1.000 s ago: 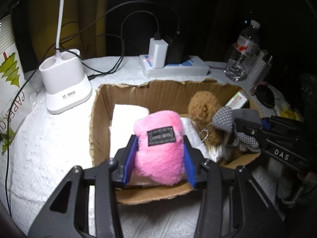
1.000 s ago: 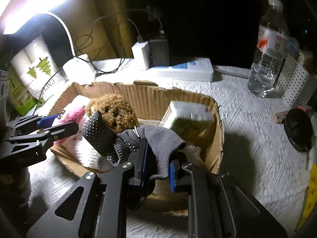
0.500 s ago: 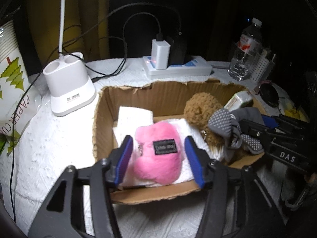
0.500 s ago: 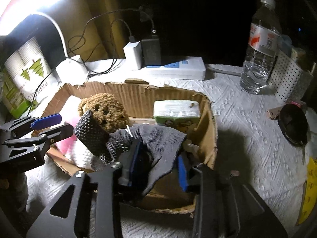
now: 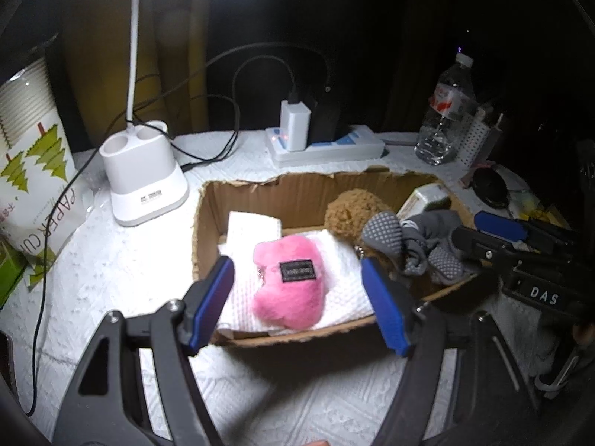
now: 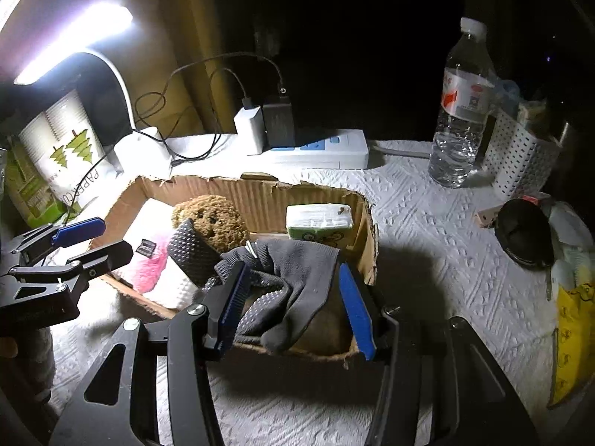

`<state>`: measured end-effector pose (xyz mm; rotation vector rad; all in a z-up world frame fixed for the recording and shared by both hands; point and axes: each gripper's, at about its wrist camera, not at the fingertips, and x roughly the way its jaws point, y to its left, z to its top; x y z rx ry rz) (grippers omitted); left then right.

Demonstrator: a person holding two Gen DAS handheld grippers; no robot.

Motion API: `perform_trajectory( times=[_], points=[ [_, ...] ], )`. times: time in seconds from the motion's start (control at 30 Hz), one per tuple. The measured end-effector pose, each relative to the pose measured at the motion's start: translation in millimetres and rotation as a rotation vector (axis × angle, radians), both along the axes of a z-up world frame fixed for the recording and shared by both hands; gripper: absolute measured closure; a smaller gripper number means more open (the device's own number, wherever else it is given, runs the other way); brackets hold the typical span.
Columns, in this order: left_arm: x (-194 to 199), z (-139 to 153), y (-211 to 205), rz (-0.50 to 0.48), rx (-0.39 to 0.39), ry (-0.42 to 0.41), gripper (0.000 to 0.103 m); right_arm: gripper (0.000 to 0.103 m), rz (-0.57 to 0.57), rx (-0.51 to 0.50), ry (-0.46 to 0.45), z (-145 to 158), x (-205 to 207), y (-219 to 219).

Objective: Organize soft objects
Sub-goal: 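Release the pink plush and gloves in the box and withdraw both tools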

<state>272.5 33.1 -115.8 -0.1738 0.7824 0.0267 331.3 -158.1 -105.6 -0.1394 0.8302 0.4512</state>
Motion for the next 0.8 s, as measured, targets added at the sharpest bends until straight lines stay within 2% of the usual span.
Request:
perform_trajectory(
  times=[0.8],
  points=[
    [-70.0,40.4,-15.7,-0.019,0.021,-0.096,0.031,0.050,-0.007,0.032,-0.082,36.6,-71.1,-8.4]
  ],
)
